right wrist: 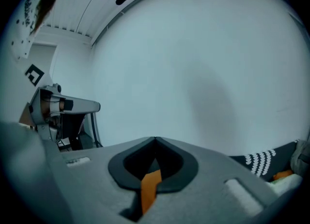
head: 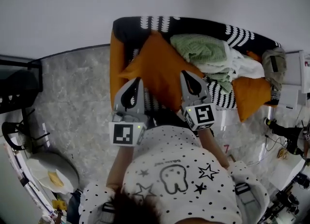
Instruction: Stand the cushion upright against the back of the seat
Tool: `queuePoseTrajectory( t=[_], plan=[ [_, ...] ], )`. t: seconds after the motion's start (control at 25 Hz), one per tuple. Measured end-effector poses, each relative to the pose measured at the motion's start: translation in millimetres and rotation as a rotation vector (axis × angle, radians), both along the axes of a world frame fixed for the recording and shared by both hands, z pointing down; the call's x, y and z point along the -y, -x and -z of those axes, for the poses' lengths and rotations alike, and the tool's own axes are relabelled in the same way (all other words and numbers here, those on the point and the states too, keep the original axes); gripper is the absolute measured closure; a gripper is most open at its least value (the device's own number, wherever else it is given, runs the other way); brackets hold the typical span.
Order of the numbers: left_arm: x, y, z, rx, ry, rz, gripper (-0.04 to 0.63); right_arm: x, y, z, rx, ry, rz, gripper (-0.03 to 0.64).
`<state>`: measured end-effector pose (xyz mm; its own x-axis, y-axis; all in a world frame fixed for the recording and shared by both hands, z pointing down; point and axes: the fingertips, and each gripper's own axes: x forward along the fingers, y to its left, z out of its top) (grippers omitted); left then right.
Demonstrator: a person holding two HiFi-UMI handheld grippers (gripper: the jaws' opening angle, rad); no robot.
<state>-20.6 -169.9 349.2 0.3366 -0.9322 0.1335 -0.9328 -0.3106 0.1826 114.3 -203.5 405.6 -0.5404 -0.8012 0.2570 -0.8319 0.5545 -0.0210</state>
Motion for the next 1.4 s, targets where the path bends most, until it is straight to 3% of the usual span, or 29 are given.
queuePoseTrajectory(
  t=[0.24,0.6,1.4],
  plan=[
    [12,-3,14,-0.005,-0.049,-0.063,0.6,-2,4,19,0.019,-0.054,-0.049,0.621],
    [28,0,21,-0.006,-0.078,-0.114,0.6,-3,-11,16,0.001,-0.05,-0.125,0.621],
    [35,17,20,-0.001,-0.084,-0.08,0.6,7,5,19,0.002,-0.052,-0.07,0.621]
  ],
)
